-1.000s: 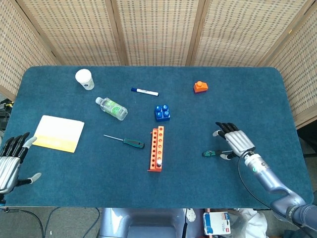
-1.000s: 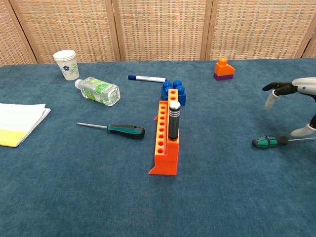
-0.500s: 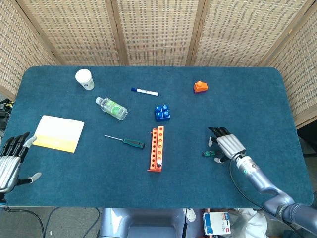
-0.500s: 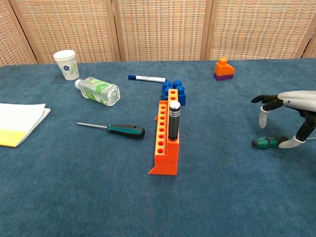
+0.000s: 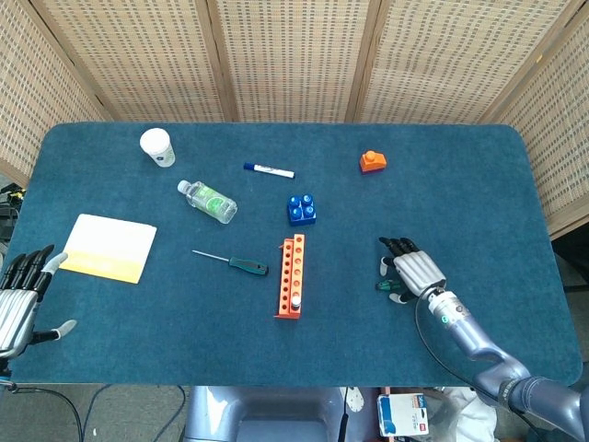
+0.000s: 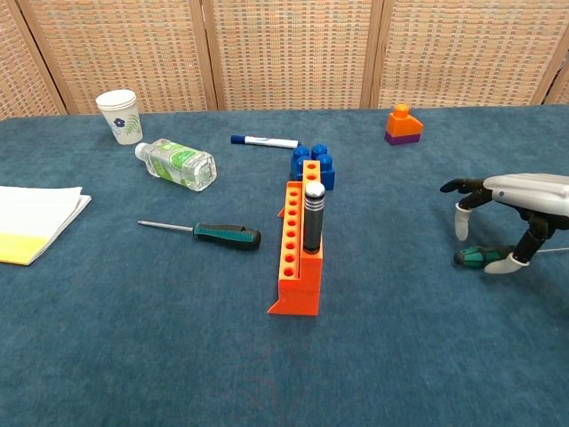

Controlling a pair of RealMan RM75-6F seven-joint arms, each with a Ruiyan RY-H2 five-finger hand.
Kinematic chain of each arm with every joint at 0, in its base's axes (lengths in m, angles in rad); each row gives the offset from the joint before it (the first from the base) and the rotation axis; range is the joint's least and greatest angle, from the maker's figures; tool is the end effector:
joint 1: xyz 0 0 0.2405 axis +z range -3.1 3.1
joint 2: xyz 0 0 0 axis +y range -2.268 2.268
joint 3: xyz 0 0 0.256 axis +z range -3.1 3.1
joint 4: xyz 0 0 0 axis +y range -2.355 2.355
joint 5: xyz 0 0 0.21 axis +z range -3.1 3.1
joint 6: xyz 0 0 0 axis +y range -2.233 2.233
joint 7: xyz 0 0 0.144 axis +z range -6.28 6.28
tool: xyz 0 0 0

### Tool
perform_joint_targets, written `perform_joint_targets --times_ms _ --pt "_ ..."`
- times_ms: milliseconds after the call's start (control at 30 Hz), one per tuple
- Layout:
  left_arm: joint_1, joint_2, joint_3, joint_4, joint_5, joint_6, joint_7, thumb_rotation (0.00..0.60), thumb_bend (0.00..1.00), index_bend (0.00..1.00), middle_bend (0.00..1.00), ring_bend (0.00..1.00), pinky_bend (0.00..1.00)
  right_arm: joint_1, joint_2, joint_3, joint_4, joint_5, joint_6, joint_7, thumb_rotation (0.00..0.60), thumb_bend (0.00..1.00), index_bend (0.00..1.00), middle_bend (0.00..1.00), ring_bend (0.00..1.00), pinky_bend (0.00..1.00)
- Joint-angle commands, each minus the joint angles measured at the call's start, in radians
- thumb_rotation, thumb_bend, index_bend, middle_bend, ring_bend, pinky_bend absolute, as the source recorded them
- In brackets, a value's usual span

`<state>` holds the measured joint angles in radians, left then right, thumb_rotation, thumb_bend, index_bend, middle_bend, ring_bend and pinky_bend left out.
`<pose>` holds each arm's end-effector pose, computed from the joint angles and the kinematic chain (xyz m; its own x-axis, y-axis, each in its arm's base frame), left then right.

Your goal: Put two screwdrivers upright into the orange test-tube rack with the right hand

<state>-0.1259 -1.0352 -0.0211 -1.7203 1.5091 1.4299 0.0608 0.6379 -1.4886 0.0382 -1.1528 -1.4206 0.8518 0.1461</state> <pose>-0.2925 0.1853 0.1638 0.4338 0.0689 0.8983 0.9006 -0.0624 -0.4301 -0.2636 -0.3416 0.0061 0.4709 -0.3882 0.7922 -0.8734 -0.3315 0.3567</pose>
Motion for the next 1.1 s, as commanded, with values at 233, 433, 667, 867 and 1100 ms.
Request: perform_joint_targets --times_ms 233,433,667,867,1100 --pt "-0.001 -0.001 0.0 -0.001 0.0 -0.001 0.002 0.6 0.0 0.0 0.0 0.0 0.0 0.004 -0.011 0.004 0.003 0.015 -0.018 -0.019 0.6 0.21 0.45 0.0 0.0 0.0" --pt "-0.001 0.001 -0.001 -0.001 -0.003 -0.002 -0.001 0.6 0.0 0.0 0.0 0.0 0.0 0.011 -0.014 0.009 -0.003 0.029 -0.034 -0.047 0.6 0.22 0.46 0.0 0.0 0.0" --pt "-0.002 0.002 -0.002 -0.001 -0.005 -0.002 -0.005 0.6 0.0 0.0 0.0 0.0 0.0 0.017 -0.021 0.015 -0.002 0.054 -0.052 -0.087 0.6 0.22 0.47 0.0 0.0 0.0" --pt "-0.003 0.001 -0.002 0.001 -0.009 -0.007 -0.003 0.6 0.0 0.0 0.0 0.0 0.0 0.018 -0.022 0.018 0.004 0.068 -0.062 -0.105 0.6 0.24 0.47 0.0 0.0 0.0" --pt "-0.005 -0.002 -0.002 -0.001 -0.011 -0.011 0.006 0.6 0.0 0.0 0.0 0.0 0.0 0.02 -0.023 0.014 0.01 0.074 -0.073 -0.124 0.6 0.26 0.51 0.0 0.0 0.0"
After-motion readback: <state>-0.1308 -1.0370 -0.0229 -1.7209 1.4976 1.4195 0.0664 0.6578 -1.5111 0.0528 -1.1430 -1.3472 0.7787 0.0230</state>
